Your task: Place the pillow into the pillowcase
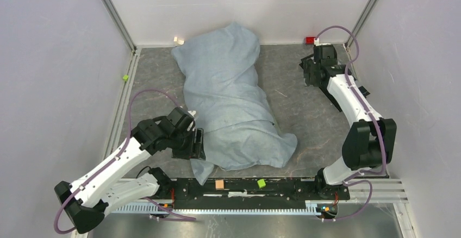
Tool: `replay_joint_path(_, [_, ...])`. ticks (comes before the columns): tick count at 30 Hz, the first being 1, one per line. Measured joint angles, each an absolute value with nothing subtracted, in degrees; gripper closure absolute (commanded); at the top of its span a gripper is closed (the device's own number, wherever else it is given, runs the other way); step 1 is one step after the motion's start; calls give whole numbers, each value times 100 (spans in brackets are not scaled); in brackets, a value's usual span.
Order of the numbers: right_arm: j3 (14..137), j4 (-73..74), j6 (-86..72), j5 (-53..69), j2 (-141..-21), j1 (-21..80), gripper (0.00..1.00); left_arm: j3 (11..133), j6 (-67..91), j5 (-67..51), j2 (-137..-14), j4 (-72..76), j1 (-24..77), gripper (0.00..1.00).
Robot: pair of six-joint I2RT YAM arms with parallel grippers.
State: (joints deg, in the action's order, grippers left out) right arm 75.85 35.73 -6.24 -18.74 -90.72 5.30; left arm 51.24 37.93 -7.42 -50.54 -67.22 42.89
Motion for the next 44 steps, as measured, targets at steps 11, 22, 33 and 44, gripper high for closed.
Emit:
replay_joint_path(11, [6810, 2790, -937, -784, -7293, 1028, 2, 7253, 3656, 40, -5763, -6149, 4287, 0])
replay_joint_path(22, [5592, 1999, -1564, 504, -5905, 1310, 2, 7741, 3570, 639, -6775, -5336, 4121, 0])
replay_joint_path(33, [5280, 1743, -1673, 963, -5459, 1315, 2, 7738, 3566, 1070, -6733, -5024, 4110, 0])
replay_joint_path(44, [5256, 1743, -1623, 989, -5443, 1315, 2, 7644, 3544, 1164, -6630, -4825, 4110, 0])
